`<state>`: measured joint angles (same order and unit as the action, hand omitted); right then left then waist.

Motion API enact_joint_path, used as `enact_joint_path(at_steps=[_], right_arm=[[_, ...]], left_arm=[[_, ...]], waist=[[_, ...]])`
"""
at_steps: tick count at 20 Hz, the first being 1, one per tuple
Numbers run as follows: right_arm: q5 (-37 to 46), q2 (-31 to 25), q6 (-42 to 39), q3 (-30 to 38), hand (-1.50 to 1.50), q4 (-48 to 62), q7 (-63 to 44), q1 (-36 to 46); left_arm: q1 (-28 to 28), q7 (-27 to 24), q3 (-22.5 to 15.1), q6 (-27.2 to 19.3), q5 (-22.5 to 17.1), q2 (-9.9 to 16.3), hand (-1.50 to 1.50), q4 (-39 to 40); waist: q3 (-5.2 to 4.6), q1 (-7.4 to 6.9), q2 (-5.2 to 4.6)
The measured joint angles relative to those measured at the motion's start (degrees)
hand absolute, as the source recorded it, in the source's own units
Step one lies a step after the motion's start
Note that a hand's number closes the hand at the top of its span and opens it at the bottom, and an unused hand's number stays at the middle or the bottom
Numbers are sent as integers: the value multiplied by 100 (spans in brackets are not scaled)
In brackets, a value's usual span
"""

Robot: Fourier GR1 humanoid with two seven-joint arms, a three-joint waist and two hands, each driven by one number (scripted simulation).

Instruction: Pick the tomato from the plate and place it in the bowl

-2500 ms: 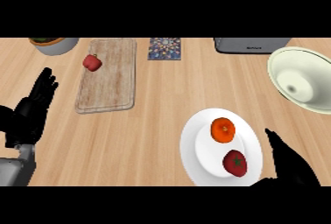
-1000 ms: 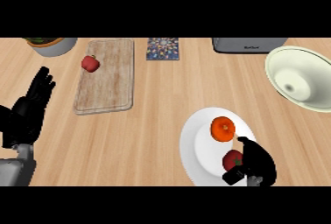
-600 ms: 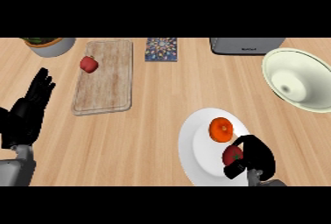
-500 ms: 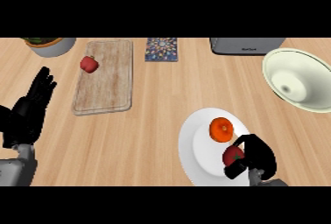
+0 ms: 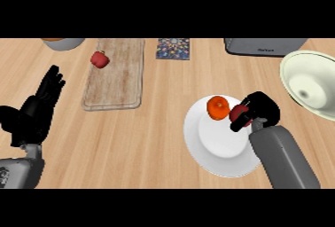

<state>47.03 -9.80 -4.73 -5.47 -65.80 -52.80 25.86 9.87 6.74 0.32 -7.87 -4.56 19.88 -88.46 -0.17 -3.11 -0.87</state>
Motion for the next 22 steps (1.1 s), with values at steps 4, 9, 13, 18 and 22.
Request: enact_joint_path(at_steps=[4, 9, 13, 18, 22], right_arm=[[211, -212, 223, 299, 150, 1198, 150, 1175], [743, -363, 671, 305, 150, 2272, 120, 2316], [1344, -551, 1024, 141, 150, 2421, -236, 2986], [1913, -717, 1490, 120, 150, 2417, -530, 3599], [2126, -901, 1710, 290, 150, 2488, -552, 3793]], left_arm=[[115, -38, -60, -10, 78, -57, 0, 99], [110, -4, -38, -16, 94, -88, 0, 122], [42, -16, 30, 6, 81, -56, 0, 130], [12, -1, 77, -3, 100, -61, 0, 140], [-67, -60, 120, -6, 128, -98, 0, 180]], waist=[[16, -84, -44], [20, -59, -26], [15, 17, 20], [13, 116, 49], [14, 183, 62]])
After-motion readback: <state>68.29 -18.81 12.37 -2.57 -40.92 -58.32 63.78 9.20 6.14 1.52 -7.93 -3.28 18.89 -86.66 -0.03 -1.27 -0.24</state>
